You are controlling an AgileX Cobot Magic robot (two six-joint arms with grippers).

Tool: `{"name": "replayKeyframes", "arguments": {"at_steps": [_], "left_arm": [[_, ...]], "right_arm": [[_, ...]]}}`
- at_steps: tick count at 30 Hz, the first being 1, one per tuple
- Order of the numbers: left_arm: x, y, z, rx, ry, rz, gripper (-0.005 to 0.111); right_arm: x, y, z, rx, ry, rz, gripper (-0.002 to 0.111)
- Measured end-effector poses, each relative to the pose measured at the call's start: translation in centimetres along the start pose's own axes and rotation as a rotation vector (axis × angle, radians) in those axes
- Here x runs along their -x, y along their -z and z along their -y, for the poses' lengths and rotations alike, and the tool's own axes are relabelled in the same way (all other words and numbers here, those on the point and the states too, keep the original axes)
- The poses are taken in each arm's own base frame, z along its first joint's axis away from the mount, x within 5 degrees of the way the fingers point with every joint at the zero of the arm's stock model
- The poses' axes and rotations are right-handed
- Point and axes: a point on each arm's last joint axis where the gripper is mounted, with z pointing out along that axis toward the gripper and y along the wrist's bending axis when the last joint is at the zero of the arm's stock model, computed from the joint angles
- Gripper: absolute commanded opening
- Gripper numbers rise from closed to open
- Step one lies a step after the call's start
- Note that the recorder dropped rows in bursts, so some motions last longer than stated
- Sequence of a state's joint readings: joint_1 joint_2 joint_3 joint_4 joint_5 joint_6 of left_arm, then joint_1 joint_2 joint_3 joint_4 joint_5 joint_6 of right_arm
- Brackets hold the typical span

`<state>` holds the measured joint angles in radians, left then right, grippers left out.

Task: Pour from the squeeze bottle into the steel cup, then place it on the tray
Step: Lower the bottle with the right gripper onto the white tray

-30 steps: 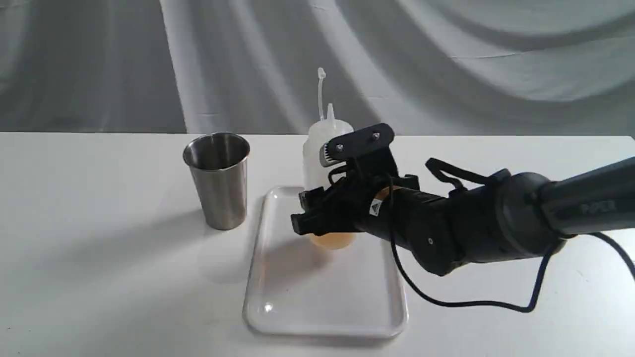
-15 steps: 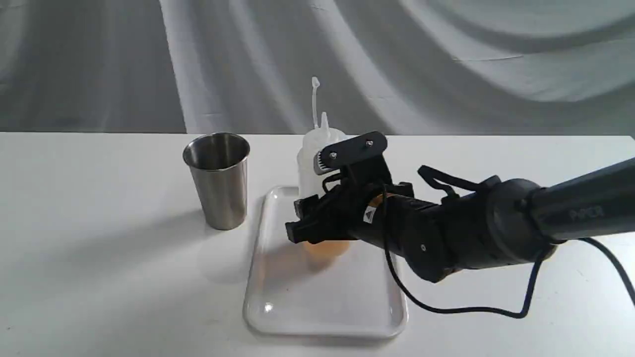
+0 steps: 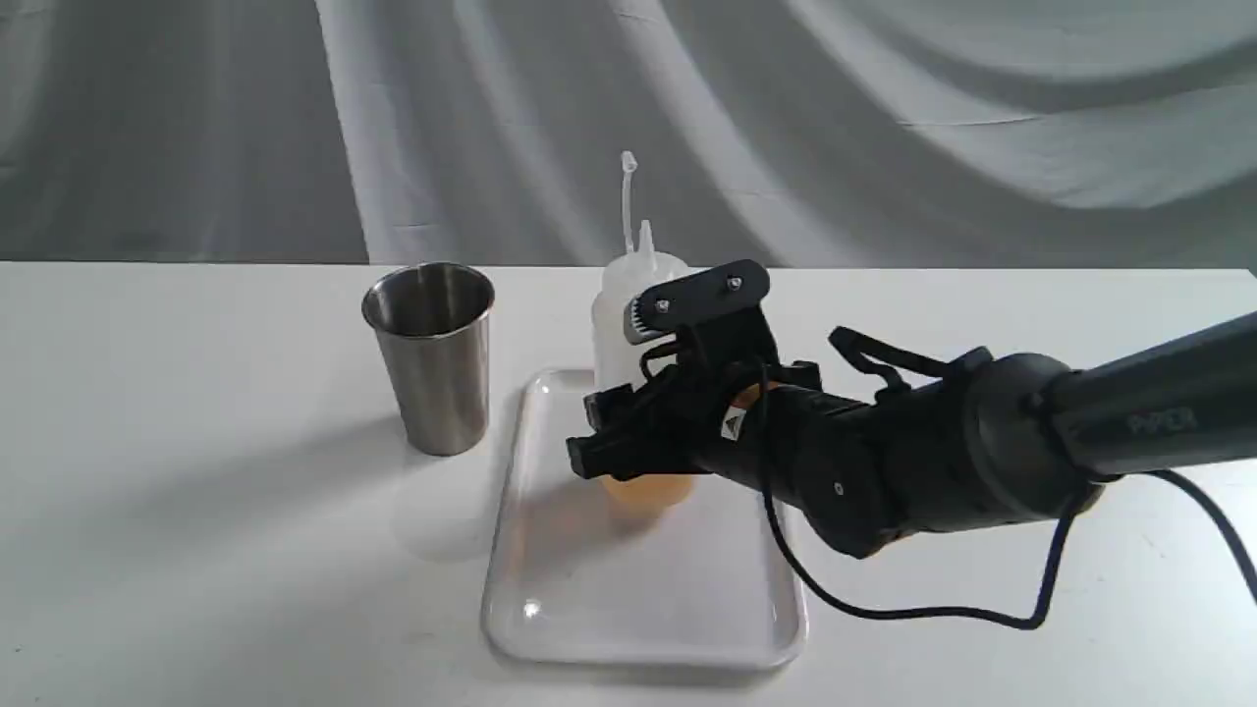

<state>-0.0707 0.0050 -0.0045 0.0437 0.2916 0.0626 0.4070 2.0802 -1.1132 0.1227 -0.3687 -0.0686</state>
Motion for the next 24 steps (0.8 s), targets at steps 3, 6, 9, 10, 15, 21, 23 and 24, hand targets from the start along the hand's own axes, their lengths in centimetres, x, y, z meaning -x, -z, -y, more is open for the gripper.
{"name": "replayKeyframes", "arguments": {"at_steps": [3,6,9,10,15,21,23,24], "left_arm": [[0.00,0.00,0.00,0.000,0.000,0.000,0.008],[0.00,0.00,0.00,0.000,0.000,0.000,0.008],[0.00,0.00,0.00,0.000,0.000,0.000,0.008],[0.00,0.00,0.00,0.000,0.000,0.000,0.008],[0.00,0.00,0.00,0.000,0.000,0.000,0.008],[0.00,0.00,0.00,0.000,0.000,0.000,0.008],[0.00,0.00,0.00,0.000,0.000,0.000,0.008],[0.00,0.00,0.00,0.000,0.000,0.000,0.008]], "right_arm": [[0.00,0.00,0.00,0.000,0.000,0.000,0.049],[0.00,0.00,0.00,0.000,0.000,0.000,0.059],[0.00,0.00,0.00,0.000,0.002,0.000,0.066],[0.00,0.00,0.00,0.000,0.004,0.000,0.069],[0.21,0.04,0.01,-0.001,0.004,0.017,0.083],[0.27,0.04,0.01,-0.002,0.021,0.024,0.092],[0.27,0.04,0.01,-0.002,0.025,0.024,0.092],[0.32,0.08,0.01,-0.002,0.026,0.025,0.092]]}}
